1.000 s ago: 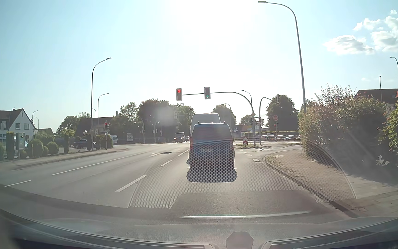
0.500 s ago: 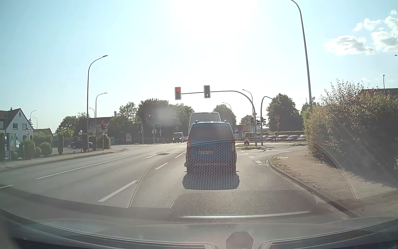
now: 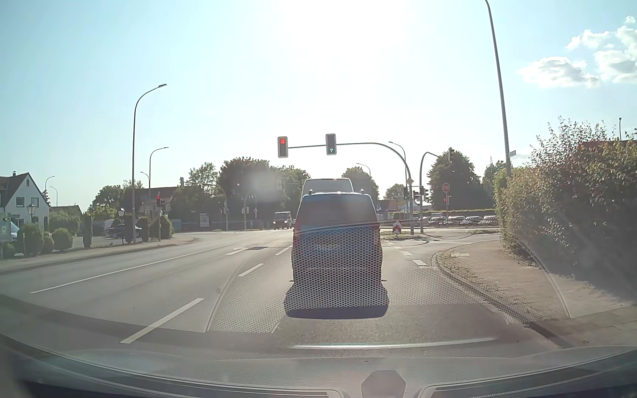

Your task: Follow the waypoints while adhering to traffic rules and regulations

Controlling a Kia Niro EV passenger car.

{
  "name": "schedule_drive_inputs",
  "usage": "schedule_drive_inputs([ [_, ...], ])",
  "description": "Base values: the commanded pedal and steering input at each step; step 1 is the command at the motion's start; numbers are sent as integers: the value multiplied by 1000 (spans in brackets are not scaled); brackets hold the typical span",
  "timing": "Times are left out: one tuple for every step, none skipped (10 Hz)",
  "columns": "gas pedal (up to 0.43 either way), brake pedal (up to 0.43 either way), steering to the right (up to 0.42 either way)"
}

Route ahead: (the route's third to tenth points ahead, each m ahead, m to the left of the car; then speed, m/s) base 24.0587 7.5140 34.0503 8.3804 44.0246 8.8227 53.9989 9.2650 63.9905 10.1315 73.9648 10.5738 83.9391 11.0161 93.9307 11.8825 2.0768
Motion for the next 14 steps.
schedule_drive_inputs([
  [0, 165, -1],
  [0, 165, -1],
  [0, 171, -2],
  [0, 177, -3],
  [0, 183, -4],
  [0, 183, -5],
  [0, 128, -5],
  [0, 6, -5],
  [0, 6, -5],
  [0, 6, -5],
  [0, 6, -5],
  [0, 6, -5],
  [0, 6, -4],
  [67, 6, -4],
])
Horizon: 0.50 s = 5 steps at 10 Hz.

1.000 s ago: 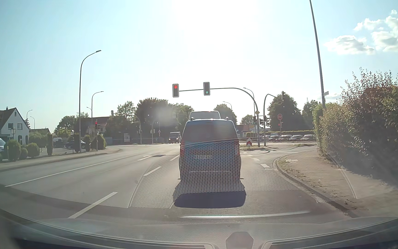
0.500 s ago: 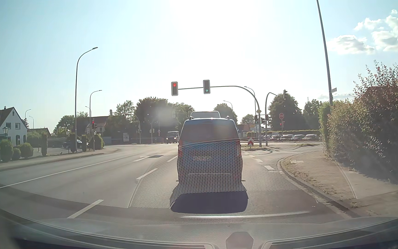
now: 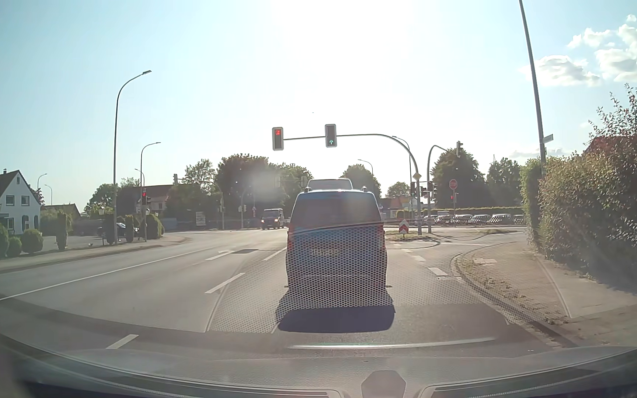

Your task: Follow the waypoints while adhering to traffic rules and regulations

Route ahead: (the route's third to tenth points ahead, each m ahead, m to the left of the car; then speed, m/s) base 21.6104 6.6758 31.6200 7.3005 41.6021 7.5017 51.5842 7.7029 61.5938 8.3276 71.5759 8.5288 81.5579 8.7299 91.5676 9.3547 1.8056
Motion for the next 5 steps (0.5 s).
schedule_drive_inputs([
  [150, 6, -4],
  [150, 6, -4],
  [150, 6, -4],
  [150, 6, -4],
  [150, 6, -4],
])
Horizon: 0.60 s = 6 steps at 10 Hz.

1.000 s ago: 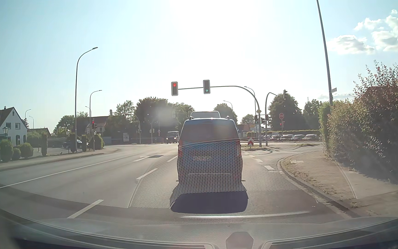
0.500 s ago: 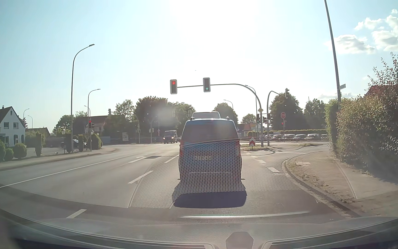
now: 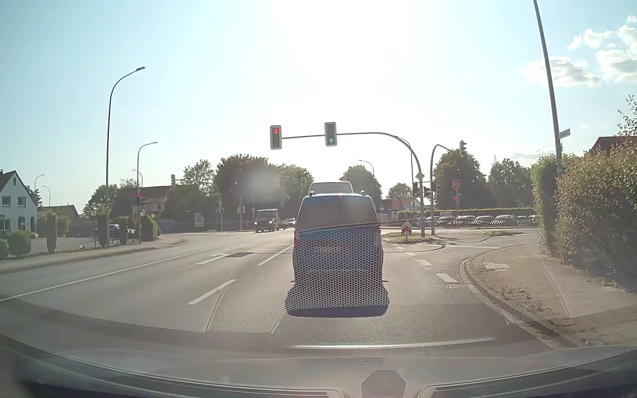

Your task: Follow the waypoints while adhering to traffic rules and regulations

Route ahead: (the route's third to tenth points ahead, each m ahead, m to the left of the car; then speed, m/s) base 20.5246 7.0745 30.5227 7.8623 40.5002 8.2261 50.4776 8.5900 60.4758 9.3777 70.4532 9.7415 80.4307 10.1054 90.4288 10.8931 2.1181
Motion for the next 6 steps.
schedule_drive_inputs([
  [157, 6, -4],
  [157, 12, -4],
  [157, 6, -4],
  [157, 6, -4],
  [157, 6, -4],
  [157, 6, -4],
])
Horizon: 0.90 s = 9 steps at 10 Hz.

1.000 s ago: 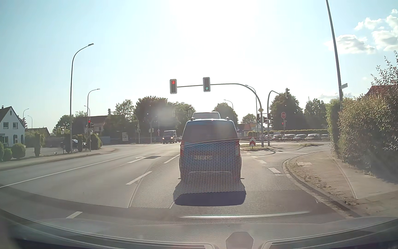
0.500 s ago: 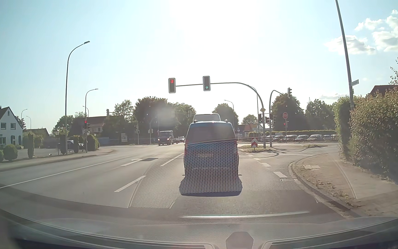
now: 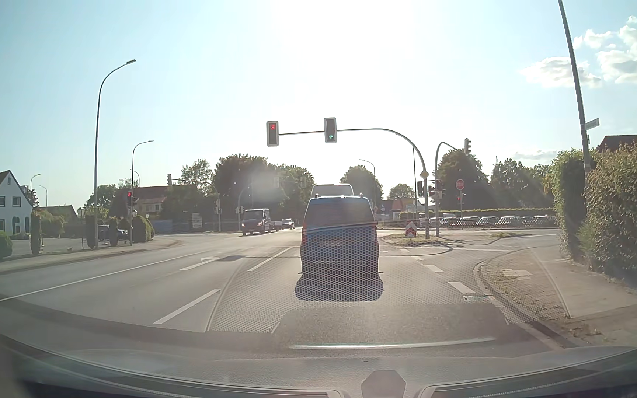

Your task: Follow the waypoints while adhering to traffic rules and regulations

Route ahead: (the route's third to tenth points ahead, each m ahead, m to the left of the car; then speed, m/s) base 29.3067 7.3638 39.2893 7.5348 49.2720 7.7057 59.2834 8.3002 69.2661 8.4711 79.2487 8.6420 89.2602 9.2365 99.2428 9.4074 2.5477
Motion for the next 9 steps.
schedule_drive_inputs([
  [157, 6, -4],
  [157, 6, -3],
  [169, 6, -3],
  [197, 6, -3],
  [240, 6, -3],
  [268, 6, -3],
  [280, 6, -3],
  [280, 6, -3],
  [280, 6, -3],
])
